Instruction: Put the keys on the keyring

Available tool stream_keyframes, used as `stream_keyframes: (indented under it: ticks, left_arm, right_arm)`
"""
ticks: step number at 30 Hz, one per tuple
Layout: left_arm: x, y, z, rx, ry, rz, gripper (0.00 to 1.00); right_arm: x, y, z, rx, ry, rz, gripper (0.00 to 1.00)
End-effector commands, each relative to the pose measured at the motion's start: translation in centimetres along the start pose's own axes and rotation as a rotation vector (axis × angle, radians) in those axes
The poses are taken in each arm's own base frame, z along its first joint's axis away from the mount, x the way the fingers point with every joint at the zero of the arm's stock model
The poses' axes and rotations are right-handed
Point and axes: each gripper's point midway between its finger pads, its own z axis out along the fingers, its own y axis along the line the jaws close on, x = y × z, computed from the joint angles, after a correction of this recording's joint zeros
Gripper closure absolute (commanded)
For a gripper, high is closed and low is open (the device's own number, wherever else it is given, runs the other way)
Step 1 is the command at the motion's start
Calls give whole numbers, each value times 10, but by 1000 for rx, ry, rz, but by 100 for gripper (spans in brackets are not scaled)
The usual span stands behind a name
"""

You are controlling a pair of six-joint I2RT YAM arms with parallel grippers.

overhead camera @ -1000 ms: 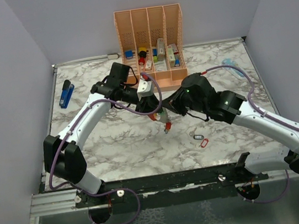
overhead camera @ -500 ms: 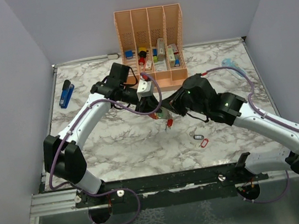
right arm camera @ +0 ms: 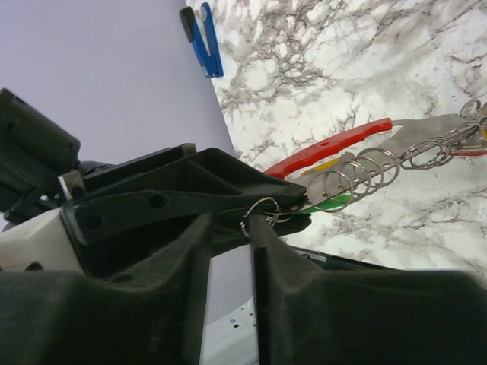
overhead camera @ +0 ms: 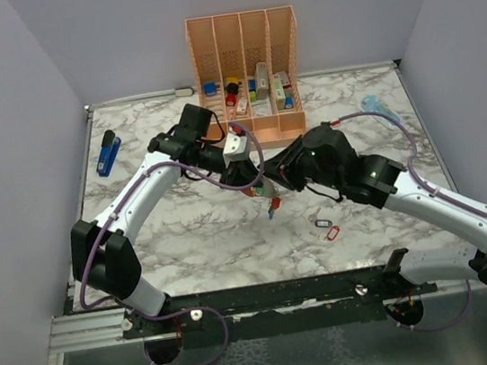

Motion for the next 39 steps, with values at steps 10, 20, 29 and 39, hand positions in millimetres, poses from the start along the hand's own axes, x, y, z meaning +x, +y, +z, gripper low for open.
stream_keyframes:
  ticks: [10,20,29,39]
  left_arm:
    - [-10,-13,-5,31,2,70,97]
    - [-15,-32,-6,77,6,70,98]
    - [-13,-71,3,192,40,34,100]
    - [-11,-99,8,281,57,9,100]
  right_arm:
    - [-22,30,-38,-158,-94,-107,31]
    - [-54,29,-117,-257,-218,-1139,26]
    - [10,-15,-65,-453,112,-1595,31]
    - [36,-15,-67,-668,152,-1694,52]
